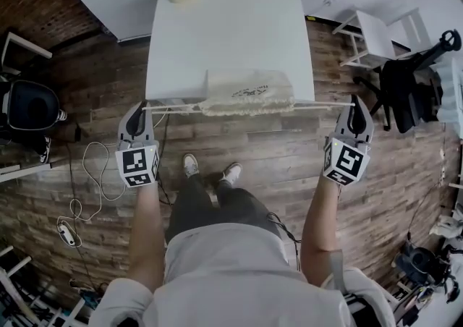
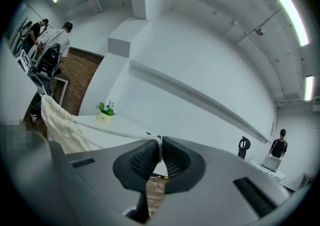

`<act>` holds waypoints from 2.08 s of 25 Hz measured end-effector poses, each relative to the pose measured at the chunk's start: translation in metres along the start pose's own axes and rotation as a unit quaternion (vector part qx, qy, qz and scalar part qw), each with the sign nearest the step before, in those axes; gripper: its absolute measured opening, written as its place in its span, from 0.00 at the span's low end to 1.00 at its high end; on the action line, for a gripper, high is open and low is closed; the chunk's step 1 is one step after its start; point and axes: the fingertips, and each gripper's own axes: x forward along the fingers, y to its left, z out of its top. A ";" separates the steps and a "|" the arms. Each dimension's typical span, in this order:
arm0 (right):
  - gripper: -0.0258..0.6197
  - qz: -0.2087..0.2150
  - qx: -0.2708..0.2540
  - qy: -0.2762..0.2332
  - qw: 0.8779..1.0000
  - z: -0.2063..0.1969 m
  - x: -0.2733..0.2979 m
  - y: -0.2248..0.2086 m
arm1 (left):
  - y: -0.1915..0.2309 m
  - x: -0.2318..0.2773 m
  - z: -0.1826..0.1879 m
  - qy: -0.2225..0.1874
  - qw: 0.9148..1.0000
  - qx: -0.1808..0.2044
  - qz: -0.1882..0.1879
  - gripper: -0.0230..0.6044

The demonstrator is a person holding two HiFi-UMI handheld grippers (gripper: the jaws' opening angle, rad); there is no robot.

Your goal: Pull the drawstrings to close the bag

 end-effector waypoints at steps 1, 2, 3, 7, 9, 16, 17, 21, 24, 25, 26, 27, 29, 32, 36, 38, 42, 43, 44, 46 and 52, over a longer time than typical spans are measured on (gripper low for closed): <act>0.10 -0.001 0.001 -0.003 1.000 0.004 -0.002 -0.002 | 0.004 -0.002 0.007 -0.007 1.000 0.002 0.000 0.07; 0.10 -0.002 0.003 -0.008 1.000 0.009 -0.004 -0.003 | 0.008 -0.005 0.014 -0.014 1.000 0.003 0.001 0.07; 0.10 -0.004 0.004 -0.013 1.000 0.014 -0.006 -0.005 | 0.013 -0.008 0.021 -0.023 1.000 0.003 0.003 0.07; 0.10 -0.012 0.008 -0.029 0.999 0.037 -0.015 -0.008 | 0.032 -0.018 0.053 -0.056 0.998 0.008 0.007 0.07; 0.10 -0.015 0.010 -0.034 0.999 0.048 -0.022 -0.011 | 0.038 -0.024 0.068 -0.067 0.998 0.018 0.007 0.07; 0.10 -0.030 0.012 -0.058 0.998 0.087 -0.041 -0.020 | 0.059 -0.043 0.110 -0.100 0.994 0.029 0.016 0.07; 0.10 -0.029 0.011 -0.059 0.998 0.090 -0.042 -0.019 | 0.063 -0.045 0.113 -0.103 0.994 0.029 0.017 0.07; 0.10 -0.036 0.015 -0.067 0.997 0.099 -0.045 -0.020 | 0.074 -0.048 0.127 -0.122 0.992 0.034 0.020 0.07; 0.10 -0.043 0.013 -0.063 0.997 0.099 -0.052 -0.025 | 0.073 -0.048 0.129 -0.124 0.991 0.041 0.011 0.07; 0.10 -0.045 0.011 -0.061 0.997 0.100 -0.053 -0.027 | 0.074 -0.048 0.130 -0.124 0.991 0.044 0.008 0.07; 0.10 -0.047 0.009 -0.059 0.997 0.101 -0.054 -0.029 | 0.075 -0.047 0.132 -0.125 0.991 0.048 0.006 0.07; 0.10 -0.050 0.008 -0.058 0.997 0.102 -0.055 -0.031 | 0.076 -0.047 0.135 -0.127 0.991 0.050 0.004 0.07; 0.10 -0.057 0.007 -0.057 0.997 0.104 -0.057 -0.036 | 0.078 -0.045 0.142 -0.132 0.990 0.049 -0.001 0.07; 0.10 -0.064 0.008 -0.059 0.996 0.109 -0.054 -0.042 | 0.081 -0.039 0.149 -0.141 0.990 0.027 -0.006 0.07; 0.10 -0.068 0.009 -0.058 0.996 0.109 -0.054 -0.049 | 0.084 -0.036 0.152 -0.145 0.989 0.021 -0.007 0.07; 0.10 -0.074 0.011 -0.057 0.996 0.109 -0.056 -0.053 | 0.085 -0.035 0.155 -0.149 0.989 0.020 -0.010 0.07; 0.10 -0.080 0.011 -0.052 0.995 0.105 -0.055 -0.056 | 0.088 -0.030 0.163 -0.158 0.987 0.002 -0.012 0.07; 0.10 -0.081 0.012 -0.051 0.995 0.104 -0.053 -0.059 | 0.087 -0.027 0.165 -0.159 0.987 0.002 -0.012 0.07; 0.10 -0.084 0.012 -0.050 0.995 0.103 -0.051 -0.062 | 0.086 -0.023 0.168 -0.161 0.987 0.006 -0.011 0.07; 0.10 -0.089 0.007 -0.047 0.995 0.102 -0.045 -0.069 | 0.084 -0.016 0.174 -0.160 0.987 0.019 -0.007 0.07; 0.10 -0.092 0.007 -0.044 0.995 0.101 -0.033 -0.078 | 0.089 -0.010 0.175 -0.145 0.989 0.028 0.014 0.07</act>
